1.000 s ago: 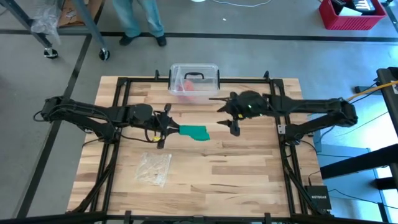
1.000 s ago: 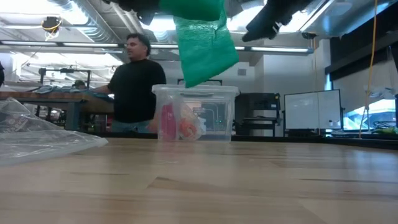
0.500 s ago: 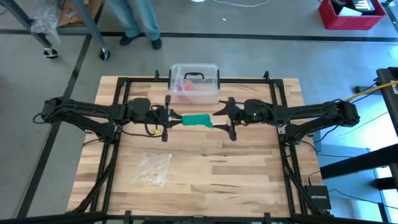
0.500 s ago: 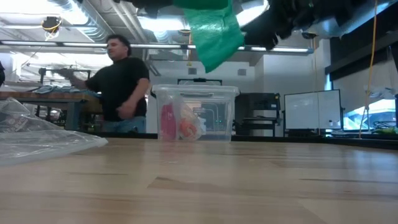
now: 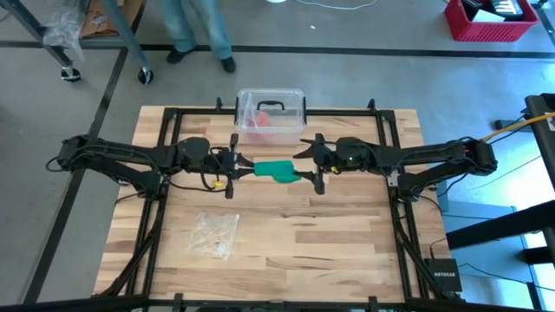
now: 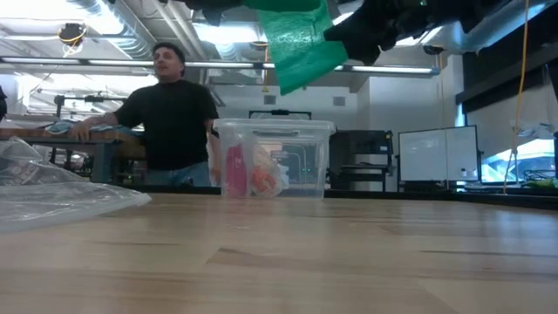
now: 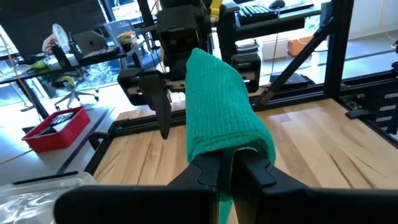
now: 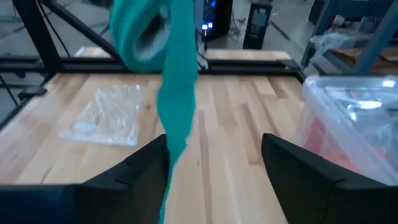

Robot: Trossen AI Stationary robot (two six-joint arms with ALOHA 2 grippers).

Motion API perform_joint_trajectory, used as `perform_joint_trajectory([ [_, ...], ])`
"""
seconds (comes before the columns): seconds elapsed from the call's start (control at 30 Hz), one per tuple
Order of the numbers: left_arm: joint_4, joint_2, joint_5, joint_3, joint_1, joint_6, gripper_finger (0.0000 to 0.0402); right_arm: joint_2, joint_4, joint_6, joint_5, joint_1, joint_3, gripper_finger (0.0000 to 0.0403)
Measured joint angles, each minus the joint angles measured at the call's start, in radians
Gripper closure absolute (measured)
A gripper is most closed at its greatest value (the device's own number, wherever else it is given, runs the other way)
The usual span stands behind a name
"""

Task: Roll bandage
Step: Roll the green bandage

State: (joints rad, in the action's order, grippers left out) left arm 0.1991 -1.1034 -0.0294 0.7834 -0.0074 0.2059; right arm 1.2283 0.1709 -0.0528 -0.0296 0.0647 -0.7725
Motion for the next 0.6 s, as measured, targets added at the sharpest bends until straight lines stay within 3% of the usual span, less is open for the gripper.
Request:
perform_joint_trajectory([
  [0.2, 0.000, 0.000, 0.000, 0.000, 0.000, 0.001, 0.0390, 0.013, 0.008, -0.004, 0.021, 0.000, 0.001, 0.0155],
  [0.6, 0.001, 0.000, 0.000, 0.000, 0.000, 0.001, 0.0390, 0.014, 0.020, -0.005, 0.022, 0.000, 0.001, 0.0219],
])
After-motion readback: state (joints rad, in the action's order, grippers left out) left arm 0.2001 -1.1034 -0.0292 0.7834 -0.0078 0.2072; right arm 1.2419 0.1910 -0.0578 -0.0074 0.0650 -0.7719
